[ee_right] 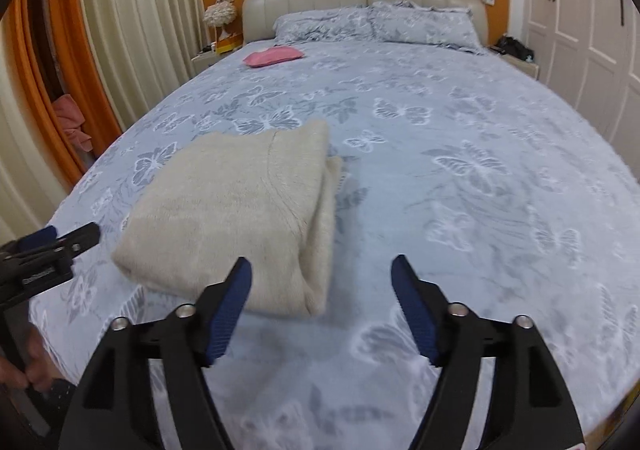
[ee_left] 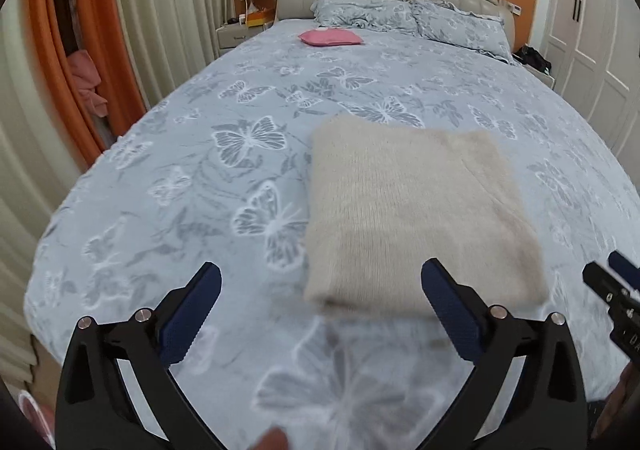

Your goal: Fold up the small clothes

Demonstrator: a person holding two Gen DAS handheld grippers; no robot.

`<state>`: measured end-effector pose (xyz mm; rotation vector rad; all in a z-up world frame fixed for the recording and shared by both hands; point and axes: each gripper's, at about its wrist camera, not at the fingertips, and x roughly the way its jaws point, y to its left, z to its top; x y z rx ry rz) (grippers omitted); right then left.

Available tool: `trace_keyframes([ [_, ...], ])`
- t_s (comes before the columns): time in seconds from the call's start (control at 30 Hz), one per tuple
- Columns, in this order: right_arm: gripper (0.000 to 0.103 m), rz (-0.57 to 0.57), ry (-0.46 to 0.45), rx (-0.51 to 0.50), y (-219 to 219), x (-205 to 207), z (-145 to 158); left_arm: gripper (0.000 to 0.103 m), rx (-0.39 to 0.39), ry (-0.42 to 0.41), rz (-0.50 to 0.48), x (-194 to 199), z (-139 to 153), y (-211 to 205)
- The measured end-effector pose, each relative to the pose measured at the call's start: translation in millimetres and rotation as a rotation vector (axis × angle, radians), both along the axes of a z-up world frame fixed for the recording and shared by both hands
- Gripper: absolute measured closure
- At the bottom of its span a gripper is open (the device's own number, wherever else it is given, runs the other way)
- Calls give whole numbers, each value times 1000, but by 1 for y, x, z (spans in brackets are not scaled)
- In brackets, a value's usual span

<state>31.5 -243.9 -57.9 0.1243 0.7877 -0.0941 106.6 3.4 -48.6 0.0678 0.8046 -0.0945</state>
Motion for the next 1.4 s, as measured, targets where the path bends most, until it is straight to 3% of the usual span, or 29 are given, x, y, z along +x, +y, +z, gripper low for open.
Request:
trace_keyframes([
  [0.1,23,-18,16,24,0,-13,4,5,11,-3,2,-19,5,2],
  [0.17,19,-30,24,45,3,-19,3,5,-18,-10,2,-31,5,4],
  [0.3,18,-12,38,-9,15,-25,2,5,-89,51,38,-45,-12,10],
  [0.37,18,-4,42,-24,19,-25,2,5,-123,34,37,-50,-12,12],
  [0.8,18,-20,52,2,14,-28,0,5,-113,22,81,-52,-13,21],
  [1.4,18,-9,40,-35,23,-33,1,5,-40,19,42,-56,-14,7],
])
